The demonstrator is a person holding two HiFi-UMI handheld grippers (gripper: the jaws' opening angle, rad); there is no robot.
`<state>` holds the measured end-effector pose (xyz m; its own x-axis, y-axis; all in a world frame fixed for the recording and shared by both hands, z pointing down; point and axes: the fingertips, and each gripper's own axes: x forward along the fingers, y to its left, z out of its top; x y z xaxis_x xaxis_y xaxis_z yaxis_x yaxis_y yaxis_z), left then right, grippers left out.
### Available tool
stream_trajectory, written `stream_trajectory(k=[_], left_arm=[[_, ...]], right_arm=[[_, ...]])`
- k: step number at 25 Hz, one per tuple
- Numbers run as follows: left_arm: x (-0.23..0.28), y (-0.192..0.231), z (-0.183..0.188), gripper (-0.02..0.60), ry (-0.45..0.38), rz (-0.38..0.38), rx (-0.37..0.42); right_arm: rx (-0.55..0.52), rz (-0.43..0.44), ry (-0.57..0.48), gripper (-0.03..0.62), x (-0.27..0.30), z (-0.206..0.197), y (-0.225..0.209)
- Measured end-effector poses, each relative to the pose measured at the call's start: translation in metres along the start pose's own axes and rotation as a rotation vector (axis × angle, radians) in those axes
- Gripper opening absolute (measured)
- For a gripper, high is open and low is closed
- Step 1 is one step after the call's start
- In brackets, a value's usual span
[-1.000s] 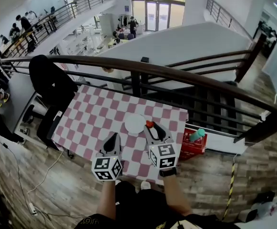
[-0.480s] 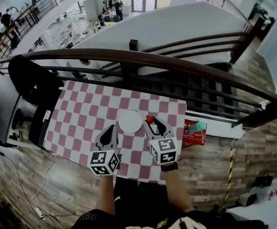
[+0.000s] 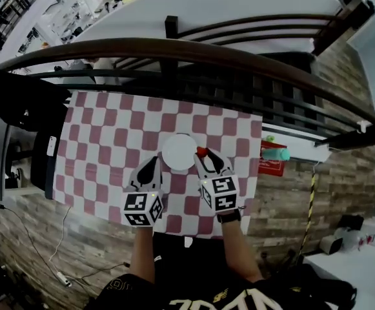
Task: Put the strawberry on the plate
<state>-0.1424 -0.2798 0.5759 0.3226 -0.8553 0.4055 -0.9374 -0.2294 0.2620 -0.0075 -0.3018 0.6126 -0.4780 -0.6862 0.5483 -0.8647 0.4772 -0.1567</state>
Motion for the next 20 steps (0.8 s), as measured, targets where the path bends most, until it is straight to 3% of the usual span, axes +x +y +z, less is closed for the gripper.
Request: stream_trajectory(k=[10, 20], left_arm=[[0.045, 0.055, -0.043, 0.009, 0.149, -0.022, -0.018], [0.078, 0.065, -0.084, 0.009, 0.249, -0.081, -0.048]], right_arm=[[0.063, -0.031, 0.183, 0.149, 0.065, -0.063, -0.005], [0.104, -0.022, 0.283, 0.149, 0.111, -0.104, 0.006]])
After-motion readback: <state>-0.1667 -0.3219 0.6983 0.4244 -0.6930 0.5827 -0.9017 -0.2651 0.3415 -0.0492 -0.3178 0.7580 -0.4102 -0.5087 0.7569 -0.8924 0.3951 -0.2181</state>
